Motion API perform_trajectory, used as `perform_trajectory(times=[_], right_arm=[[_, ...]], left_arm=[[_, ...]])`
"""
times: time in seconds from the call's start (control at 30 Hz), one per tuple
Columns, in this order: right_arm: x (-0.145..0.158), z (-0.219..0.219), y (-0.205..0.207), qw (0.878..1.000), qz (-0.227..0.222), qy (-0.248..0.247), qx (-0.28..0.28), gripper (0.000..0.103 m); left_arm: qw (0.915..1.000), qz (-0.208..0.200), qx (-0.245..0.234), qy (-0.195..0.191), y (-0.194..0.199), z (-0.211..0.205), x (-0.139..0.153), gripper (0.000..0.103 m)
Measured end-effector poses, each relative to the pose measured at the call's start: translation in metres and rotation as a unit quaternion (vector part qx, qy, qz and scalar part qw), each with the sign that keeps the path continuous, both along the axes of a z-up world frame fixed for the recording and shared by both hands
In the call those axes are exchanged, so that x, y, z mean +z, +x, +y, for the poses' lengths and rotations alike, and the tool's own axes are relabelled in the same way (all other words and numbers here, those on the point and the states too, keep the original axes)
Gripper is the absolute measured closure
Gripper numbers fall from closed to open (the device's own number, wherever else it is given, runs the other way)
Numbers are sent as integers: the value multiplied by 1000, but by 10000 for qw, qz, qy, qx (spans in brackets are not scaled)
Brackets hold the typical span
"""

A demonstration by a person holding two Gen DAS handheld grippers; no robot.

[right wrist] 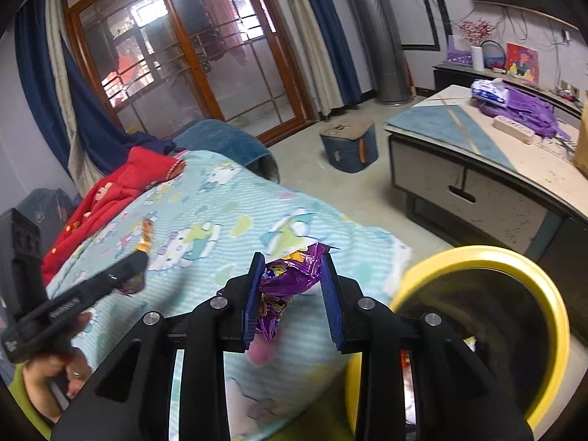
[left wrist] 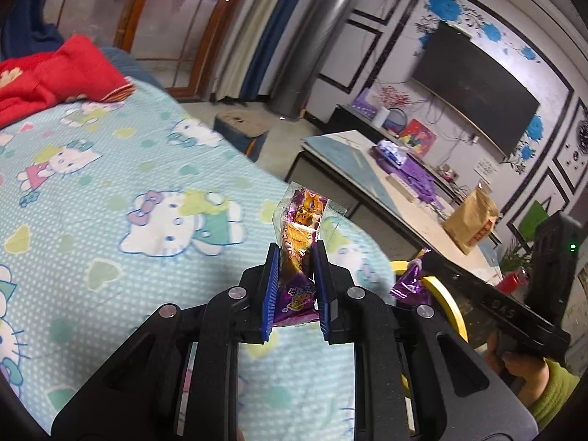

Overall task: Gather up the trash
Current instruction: 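Carry the yellow-purple wrapper and purple wrapper over the bin with both tools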

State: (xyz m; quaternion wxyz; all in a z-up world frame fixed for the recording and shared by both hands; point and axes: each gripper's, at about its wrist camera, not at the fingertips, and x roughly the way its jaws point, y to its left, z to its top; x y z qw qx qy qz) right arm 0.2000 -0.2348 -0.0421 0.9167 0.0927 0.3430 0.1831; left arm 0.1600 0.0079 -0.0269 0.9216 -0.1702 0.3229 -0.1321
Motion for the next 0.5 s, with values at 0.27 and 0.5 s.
perform_trajectory(times=[0.27,0.5], right_arm=[[9,-30,-14,9995,-179,-117,-220,74],[16,-55,-24,9984,-323,-187,-421,74]], left_arm=[[9993,-132,-347,7,-7,-27,9,90],[9978,-180,-627,97,-12,-49,10,90]])
